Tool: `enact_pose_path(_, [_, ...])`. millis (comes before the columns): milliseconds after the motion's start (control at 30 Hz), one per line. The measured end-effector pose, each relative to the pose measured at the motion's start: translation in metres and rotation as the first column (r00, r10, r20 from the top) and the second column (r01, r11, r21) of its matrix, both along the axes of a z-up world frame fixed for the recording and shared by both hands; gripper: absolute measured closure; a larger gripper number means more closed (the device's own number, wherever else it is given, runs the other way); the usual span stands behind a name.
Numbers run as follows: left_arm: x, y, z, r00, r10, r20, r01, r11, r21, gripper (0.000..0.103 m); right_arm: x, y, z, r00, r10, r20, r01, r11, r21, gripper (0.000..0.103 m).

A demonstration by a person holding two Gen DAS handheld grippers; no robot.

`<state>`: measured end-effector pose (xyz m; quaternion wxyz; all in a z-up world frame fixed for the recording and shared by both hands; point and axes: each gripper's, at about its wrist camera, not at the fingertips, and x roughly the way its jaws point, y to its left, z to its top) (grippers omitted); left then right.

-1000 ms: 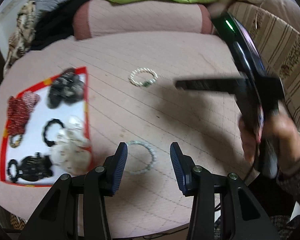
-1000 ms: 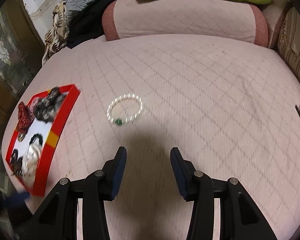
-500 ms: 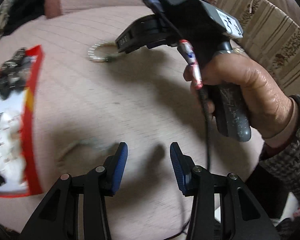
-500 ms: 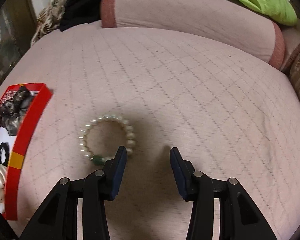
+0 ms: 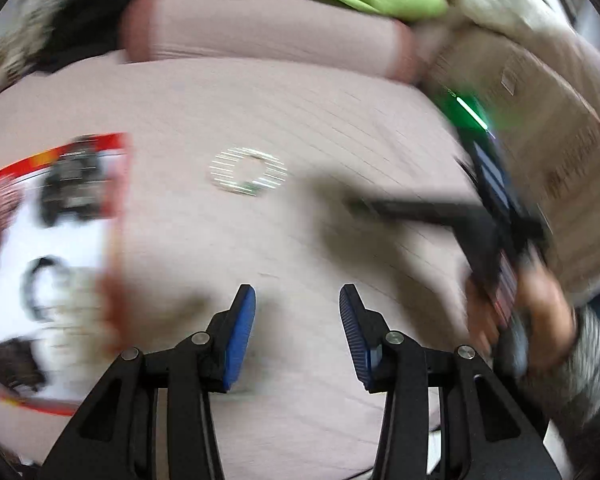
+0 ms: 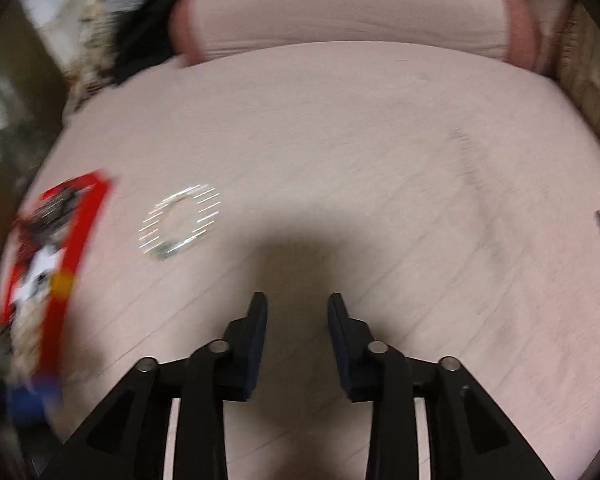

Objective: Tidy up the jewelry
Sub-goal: 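Move both open tools to the pearl and pale green bead bracelets on the bed, then grasp the white pearl bracelet with the left tool while the right tool grasps the green bead bracelet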

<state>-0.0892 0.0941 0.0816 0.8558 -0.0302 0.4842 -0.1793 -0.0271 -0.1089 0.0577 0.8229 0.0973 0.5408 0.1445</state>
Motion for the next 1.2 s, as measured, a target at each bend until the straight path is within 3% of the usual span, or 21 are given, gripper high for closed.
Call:
enact_pose_path(133, [0.011,0.049,0.009,0.988,0.157,0.011,-0.157,0.987,0.033,0.06,-0.054,0.052,0.015,0.981,0.189,0.038,-0.191,0.977,0.095,0.063])
enact_pose_path(233, [0.01,0.065,0.012,0.98,0.2,0.006,-0.2,0.979,0.036,0.06,-0.082,0.09,0.018,0.955,0.286,0.077,-0.293,0.952,0.087,0.059])
enact_pose_path(367, [0.012,0.063,0.018,0.979,0.203,0.022,-0.204,0.978,0.046,0.06,-0.094,0.133,0.013,0.93,0.353,0.1,-0.35,0.935,-0.049,0.056])
enact_pose_path(500, [0.029,0.058,0.019,0.98,0.201,0.007,-0.201,0.979,0.036,0.06,-0.094,0.142,0.011,0.92,0.375,0.113,-0.341,0.909,-0.238,0.059])
enact_pose_path(633, [0.046,0.045,0.014,0.983,0.186,-0.015,-0.185,0.982,0.02,0.06,-0.082,0.112,0.008,0.944,0.311,0.114,-0.245,0.887,-0.391,0.059])
enact_pose_path(767, [0.064,0.019,0.008,0.99,0.137,-0.021,-0.136,0.99,0.044,0.06,-0.057,0.033,-0.002,0.99,0.11,0.085,-0.06,0.89,-0.453,0.059])
enact_pose_path(867, [0.085,0.002,-0.007,0.991,0.12,-0.058,-0.117,0.992,0.044,0.06,-0.043,-0.029,-0.005,0.998,-0.036,0.061,0.056,0.932,-0.359,0.059])
enact_pose_path(933, [0.1,-0.008,-0.018,0.988,0.121,-0.1,-0.117,0.992,0.046,0.06,-0.038,-0.052,-0.007,0.995,-0.08,0.054,0.093,0.94,-0.327,0.059])
enact_pose_path(1033, [0.125,-0.016,-0.035,0.981,0.138,-0.137,-0.134,0.99,0.038,0.06,-0.033,-0.074,-0.012,0.993,-0.112,0.046,0.12,0.956,-0.267,0.059])
enact_pose_path(1200, [0.159,-0.024,-0.054,0.975,0.169,-0.144,-0.158,0.984,0.083,0.06,-0.024,-0.069,-0.019,0.99,-0.114,0.083,0.13,0.965,-0.227,0.059])
